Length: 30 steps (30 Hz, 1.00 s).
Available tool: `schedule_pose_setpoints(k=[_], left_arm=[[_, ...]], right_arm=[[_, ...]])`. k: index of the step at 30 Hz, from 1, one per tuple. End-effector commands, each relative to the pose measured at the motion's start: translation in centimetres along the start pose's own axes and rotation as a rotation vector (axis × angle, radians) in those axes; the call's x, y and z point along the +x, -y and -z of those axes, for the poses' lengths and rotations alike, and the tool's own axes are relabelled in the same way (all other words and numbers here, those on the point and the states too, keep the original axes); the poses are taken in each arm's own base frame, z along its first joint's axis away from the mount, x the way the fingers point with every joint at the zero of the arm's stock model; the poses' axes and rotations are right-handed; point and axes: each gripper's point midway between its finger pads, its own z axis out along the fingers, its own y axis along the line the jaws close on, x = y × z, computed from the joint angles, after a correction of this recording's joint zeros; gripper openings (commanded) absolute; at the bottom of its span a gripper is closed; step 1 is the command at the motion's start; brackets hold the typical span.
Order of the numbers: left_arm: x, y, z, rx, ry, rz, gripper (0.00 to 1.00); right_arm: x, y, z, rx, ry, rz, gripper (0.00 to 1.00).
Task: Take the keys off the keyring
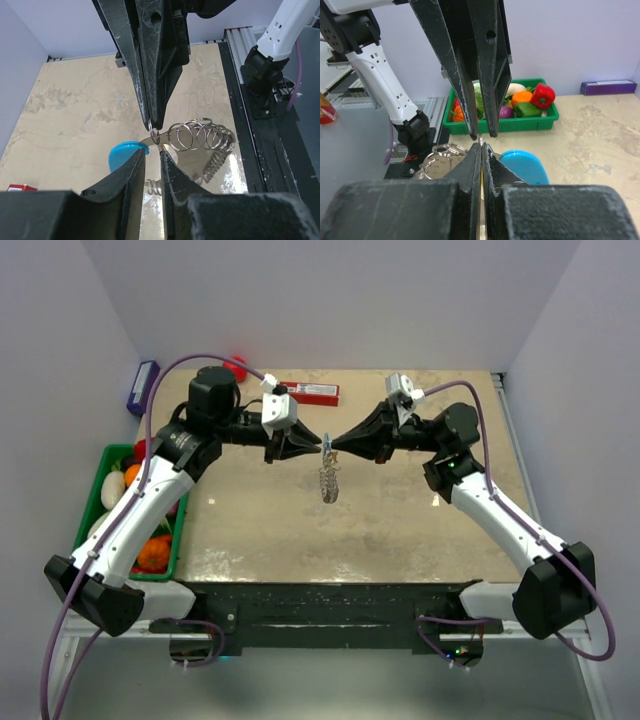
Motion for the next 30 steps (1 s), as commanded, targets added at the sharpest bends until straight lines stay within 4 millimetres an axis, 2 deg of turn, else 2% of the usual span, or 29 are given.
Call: schedule_pose_setpoints(k=[1, 5, 30], left_arm=[[-1.3, 0.0, -0.1, 0.029, 0.043, -0.004, 0.22], [-0.9, -0.1, -0.3, 0.032, 0.036, 0.006, 0.18], [-0.1, 0.0, -0.8, 0.065, 0.043, 0.042, 0.13]], right_arm=[[-1.5, -0.4, -0.1, -0.013, 0.041, 0.069, 0.0], [-1.6, -0.3, -0.1, -0.01, 0.042, 0.071, 0.0], [-1.2, 0.4, -0.2, -0.001, 0.041, 0.08, 0.0]])
